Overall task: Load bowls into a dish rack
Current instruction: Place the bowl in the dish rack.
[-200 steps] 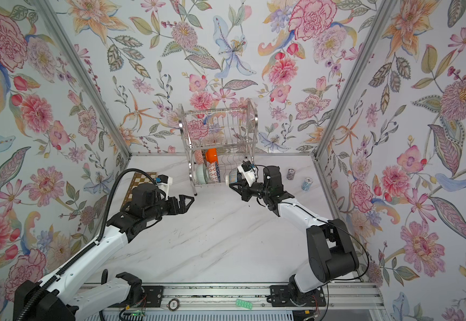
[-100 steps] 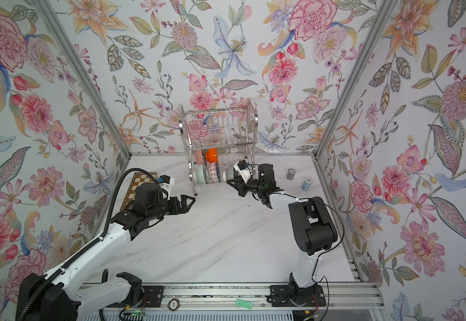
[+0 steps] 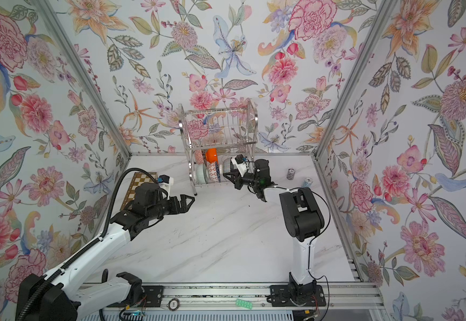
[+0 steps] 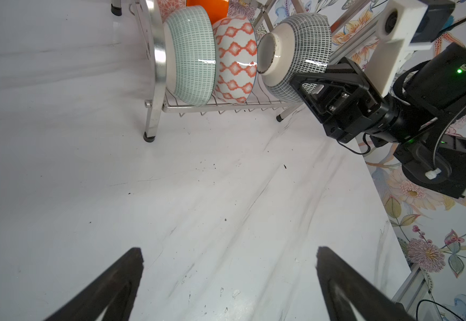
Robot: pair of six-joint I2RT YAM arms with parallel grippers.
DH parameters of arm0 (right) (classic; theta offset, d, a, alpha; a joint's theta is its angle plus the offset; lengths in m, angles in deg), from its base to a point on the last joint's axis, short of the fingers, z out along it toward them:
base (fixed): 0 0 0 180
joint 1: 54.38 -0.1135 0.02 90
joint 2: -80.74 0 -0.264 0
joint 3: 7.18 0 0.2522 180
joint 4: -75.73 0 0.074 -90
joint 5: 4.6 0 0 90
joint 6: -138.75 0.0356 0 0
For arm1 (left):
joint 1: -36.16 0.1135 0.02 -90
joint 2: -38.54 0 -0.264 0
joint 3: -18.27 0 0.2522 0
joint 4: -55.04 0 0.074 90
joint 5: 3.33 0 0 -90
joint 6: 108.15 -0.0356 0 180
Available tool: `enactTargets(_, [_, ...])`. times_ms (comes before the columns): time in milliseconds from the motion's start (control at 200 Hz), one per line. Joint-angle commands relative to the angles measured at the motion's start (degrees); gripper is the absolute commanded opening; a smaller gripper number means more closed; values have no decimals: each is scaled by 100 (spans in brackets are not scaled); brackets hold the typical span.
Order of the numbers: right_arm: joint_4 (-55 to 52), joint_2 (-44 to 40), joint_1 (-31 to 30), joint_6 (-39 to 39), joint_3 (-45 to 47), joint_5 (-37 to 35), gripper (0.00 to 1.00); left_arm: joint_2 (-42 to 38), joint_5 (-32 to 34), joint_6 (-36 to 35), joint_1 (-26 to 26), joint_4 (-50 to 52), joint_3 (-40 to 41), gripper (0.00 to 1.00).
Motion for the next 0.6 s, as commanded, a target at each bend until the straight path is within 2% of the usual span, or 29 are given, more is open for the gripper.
enactTargets(0, [561,177,28,234,-366,299,2,-109,95,40,-22,80,25,99])
enactTargets(340, [613,797,156,765,-962,968,4,-90,112,84,-20,115,37,99])
enactTargets(596, [554,1086,256,964,-1244,1208,5,-53,112,162,-28,118,46,99])
